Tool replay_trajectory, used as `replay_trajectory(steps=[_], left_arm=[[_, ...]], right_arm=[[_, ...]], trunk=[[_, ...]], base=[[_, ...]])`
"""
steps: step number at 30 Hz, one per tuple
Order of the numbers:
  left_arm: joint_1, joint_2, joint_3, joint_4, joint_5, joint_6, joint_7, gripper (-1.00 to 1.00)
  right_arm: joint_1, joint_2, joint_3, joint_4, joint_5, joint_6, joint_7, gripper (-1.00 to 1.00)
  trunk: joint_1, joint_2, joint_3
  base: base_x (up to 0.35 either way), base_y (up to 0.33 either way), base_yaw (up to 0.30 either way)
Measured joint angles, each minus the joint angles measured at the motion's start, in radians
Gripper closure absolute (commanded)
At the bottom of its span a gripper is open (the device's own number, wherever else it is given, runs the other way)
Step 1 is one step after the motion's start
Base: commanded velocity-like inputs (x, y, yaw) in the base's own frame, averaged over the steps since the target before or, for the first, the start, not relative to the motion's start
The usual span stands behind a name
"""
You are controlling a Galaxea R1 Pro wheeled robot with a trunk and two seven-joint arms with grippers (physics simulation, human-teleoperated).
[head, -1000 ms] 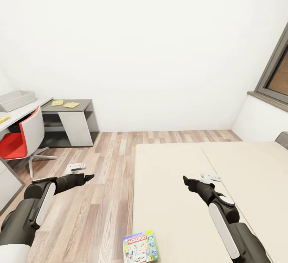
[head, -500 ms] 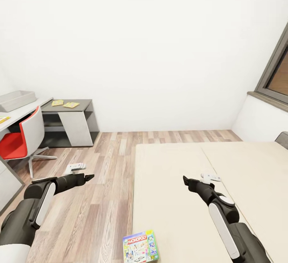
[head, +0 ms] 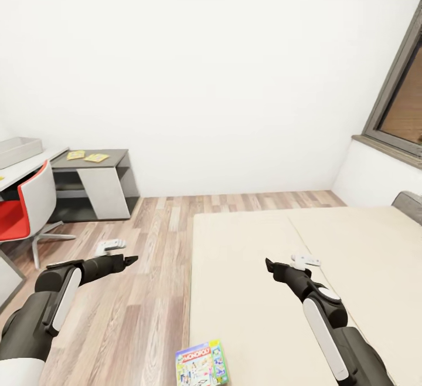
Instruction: Put all the toys in the child's room - the three board games (two on the bed and one on the table), the two jigsaw puzzles on the table, and the tennis ball on the table - inside the toy box on the table in the child's room.
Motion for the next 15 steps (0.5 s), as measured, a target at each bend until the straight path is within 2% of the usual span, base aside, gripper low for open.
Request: replay_trajectory(steps=[15], left_arm=[[0.0,0.0,0.0,0.0,0.001,0.0,-0.001,-1.0]], right_arm=[[0.0,0.007,0.005,0.0,0.001,0.0,0.0,-1.0]], trunk=[[0.0,0.0,0.023]], base=[[0.0,0.0,-0.074]])
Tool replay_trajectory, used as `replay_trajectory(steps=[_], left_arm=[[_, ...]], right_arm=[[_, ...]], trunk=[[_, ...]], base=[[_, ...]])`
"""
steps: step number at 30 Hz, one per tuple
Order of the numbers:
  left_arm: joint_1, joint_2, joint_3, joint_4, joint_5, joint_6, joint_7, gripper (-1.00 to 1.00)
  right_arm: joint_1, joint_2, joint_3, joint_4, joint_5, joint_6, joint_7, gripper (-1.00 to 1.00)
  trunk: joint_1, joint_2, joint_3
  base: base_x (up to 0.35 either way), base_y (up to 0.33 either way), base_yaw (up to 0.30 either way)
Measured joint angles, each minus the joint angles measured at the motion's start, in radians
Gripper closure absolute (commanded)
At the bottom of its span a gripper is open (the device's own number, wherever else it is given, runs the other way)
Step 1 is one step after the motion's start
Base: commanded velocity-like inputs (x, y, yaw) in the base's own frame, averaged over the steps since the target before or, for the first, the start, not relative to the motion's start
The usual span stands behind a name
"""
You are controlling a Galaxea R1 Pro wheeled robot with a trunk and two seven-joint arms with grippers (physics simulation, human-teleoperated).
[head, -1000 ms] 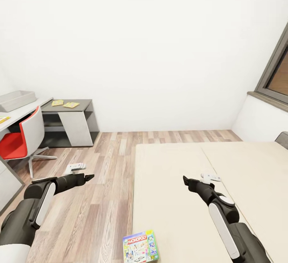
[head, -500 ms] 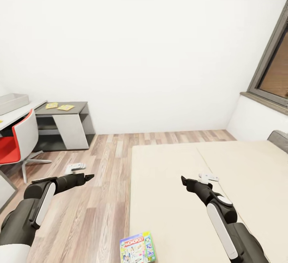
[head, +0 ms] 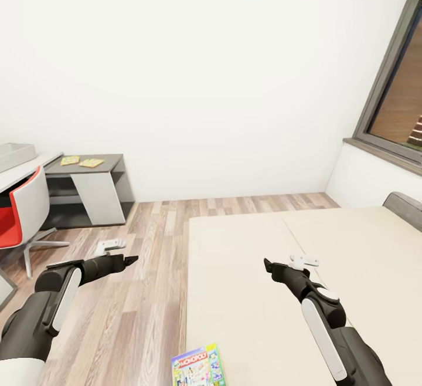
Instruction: Put all the toys in the child's room - the three board games (two on the bed and one on the table), the two jigsaw puzzles on the table, and the tennis ball on the table - inside the toy box on the table in the child's room.
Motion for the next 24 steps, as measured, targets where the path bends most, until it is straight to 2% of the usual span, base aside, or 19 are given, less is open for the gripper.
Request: replay_trajectory(steps=[24], left_arm=[[0.0,0.0,0.0,-0.001,0.0,0.0,0.0,-1.0]], right_arm=[[0.0,0.0,0.002,0.0,0.0,0.0,0.0,-1.0]], trunk=[[0.0,0.0,0.021]], base=[[0.0,0.0,-0.003]])
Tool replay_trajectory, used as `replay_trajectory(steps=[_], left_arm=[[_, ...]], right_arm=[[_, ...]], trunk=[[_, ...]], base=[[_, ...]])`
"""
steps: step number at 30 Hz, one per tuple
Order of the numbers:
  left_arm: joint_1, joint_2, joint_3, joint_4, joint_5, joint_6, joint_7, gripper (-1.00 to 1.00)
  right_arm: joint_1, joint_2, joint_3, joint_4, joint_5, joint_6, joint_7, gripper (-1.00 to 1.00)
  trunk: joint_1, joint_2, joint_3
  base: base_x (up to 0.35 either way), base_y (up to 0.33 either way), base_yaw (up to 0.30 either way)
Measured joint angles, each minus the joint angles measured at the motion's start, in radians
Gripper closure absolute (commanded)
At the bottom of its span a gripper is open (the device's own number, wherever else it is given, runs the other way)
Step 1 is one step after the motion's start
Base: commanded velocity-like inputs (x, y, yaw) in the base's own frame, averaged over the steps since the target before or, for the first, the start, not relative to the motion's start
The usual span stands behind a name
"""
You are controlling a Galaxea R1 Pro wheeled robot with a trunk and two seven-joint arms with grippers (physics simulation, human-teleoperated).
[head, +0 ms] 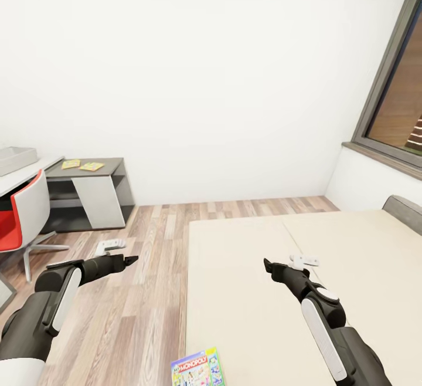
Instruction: Put all the toys in the child's room - the three board games (two on the bed and one on the table), the two jigsaw puzzles on the table, and the tennis ball on the table - inside the toy box on the table in the child's room.
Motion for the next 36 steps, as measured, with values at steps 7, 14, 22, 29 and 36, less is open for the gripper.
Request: replay_trajectory(steps=[7,14,22,29,36], left_arm=[[0.0,0.0,0.0,0.0,0.0,0.0,0.0,-1.0],[0.0,0.0,0.0,0.0,0.0,0.0,0.0,-1.0],[0.0,0.0,0.0,0.0,0.0,0.0,0.0,-1.0],[0.0,0.0,0.0,0.0,0.0,0.0,-0.001,-1.0],[0.0,0.0,0.0,0.0,0.0,0.001,-0.001,-1.0]], right_arm=[[0.0,0.0,0.0,0.0,0.0,0.0,0.0,-1.0],[0.0,0.0,0.0,0.0,0.0,0.0,0.0,-1.0],[0.0,0.0,0.0,0.0,0.0,0.001,0.0,-1.0],[0.0,0.0,0.0,0.0,0.0,0.0,0.0,-1.0],[0.0,0.0,0.0,0.0,0.0,0.0,0.0,-1.0]], trunk=[[0.0,0.0,0.011],[0.0,0.0,0.023],[0.0,0.0,0.036],[0.0,0.0,0.047],[0.0,0.0,0.051]], base=[[0.0,0.0,0.0],[0.0,0.0,0.0],[0.0,0.0,0.0],[0.0,0.0,0.0],[0.0,0.107,0.0]])
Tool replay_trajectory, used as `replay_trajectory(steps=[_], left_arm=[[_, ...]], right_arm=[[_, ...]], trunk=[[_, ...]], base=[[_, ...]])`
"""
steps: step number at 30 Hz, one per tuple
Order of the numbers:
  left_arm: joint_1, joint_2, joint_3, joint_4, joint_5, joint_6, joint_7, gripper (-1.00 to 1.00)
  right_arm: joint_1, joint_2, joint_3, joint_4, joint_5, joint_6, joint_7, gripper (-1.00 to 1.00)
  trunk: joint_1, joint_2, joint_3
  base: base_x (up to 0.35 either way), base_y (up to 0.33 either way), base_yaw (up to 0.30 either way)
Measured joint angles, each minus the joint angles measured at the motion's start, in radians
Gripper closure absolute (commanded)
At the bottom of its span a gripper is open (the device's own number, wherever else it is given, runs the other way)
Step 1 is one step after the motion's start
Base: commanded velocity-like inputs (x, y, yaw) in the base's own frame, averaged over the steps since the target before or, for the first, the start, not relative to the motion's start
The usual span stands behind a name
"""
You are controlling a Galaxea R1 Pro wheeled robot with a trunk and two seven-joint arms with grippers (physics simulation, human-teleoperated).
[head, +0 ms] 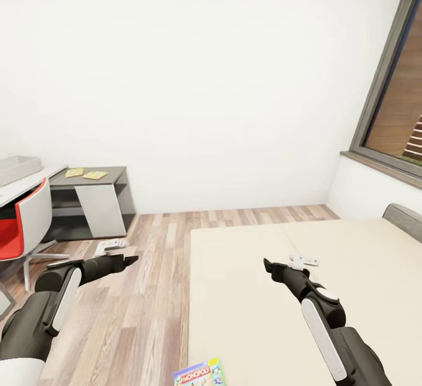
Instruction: Put all the toys in the child's room - the three board games (two on the bed and one on the table), the two jigsaw puzzles on the table, and the tennis ball on the table - inside the toy box on the table in the child's room.
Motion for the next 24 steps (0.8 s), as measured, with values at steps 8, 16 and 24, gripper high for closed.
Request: replay_trajectory(steps=[8,16,24], left_arm=[[0.0,0.0,0.0,0.0,0.0,0.001,0.0,-1.0],[0.0,0.0,0.0,0.0,0.0,0.001,0.001,-1.0],[0.0,0.0,0.0,0.0,0.0,0.001,0.001,-1.0]], right_arm=[[0.0,0.0,0.0,0.0,0.0,0.0,0.0,-1.0],[0.0,0.0,0.0,0.0,0.0,0.0,0.0,-1.0],[0.0,0.0,0.0,0.0,0.0,0.0,0.0,-1.0]], trunk=[[0.0,0.0,0.0],[0.0,0.0,0.0],[0.0,0.0,0.0]], base=[[0.0,0.25,0.0],[0.0,0.271,0.0],[0.0,0.274,0.0]])
